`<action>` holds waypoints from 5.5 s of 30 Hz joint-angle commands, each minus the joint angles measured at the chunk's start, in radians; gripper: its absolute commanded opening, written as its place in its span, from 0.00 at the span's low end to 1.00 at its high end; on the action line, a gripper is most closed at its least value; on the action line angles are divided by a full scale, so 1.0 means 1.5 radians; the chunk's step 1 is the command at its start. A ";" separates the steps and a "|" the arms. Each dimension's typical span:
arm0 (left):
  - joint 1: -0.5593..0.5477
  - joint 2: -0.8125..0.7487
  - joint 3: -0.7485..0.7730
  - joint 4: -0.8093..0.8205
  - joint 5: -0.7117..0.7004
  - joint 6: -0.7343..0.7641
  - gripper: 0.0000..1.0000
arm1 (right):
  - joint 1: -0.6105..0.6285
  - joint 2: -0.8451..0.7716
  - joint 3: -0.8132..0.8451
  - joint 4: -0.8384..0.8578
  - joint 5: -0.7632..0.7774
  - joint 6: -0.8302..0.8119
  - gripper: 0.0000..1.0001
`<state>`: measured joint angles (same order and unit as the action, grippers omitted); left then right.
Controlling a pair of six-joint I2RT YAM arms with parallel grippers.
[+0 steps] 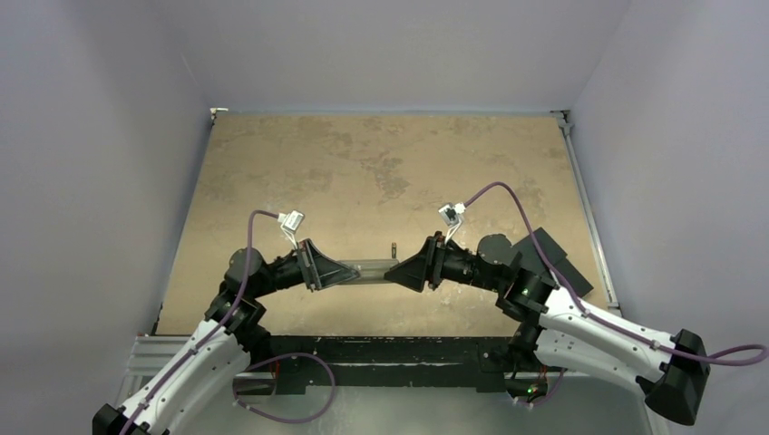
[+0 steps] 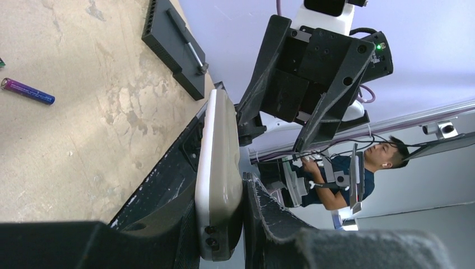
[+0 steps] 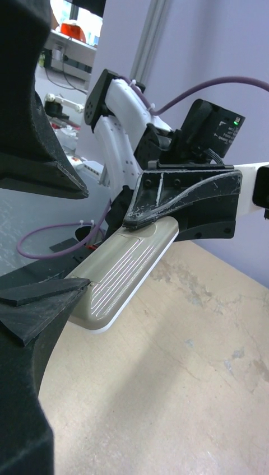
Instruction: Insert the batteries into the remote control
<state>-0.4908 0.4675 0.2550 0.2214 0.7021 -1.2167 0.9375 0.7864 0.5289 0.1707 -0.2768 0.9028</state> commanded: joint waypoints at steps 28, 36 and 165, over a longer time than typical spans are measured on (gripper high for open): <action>-0.001 0.024 0.018 0.117 0.035 -0.022 0.00 | 0.070 0.105 0.075 -0.080 0.116 -0.060 0.64; 0.000 0.022 0.018 0.123 0.037 -0.027 0.00 | 0.075 0.108 0.069 -0.065 0.108 -0.054 0.64; 0.000 0.043 0.070 -0.123 -0.033 0.114 0.00 | 0.100 0.068 0.045 0.035 0.084 -0.036 0.59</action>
<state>-0.4805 0.5152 0.3214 0.0101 0.6754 -1.0760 1.0702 0.8913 0.5827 0.0917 -0.0662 0.8204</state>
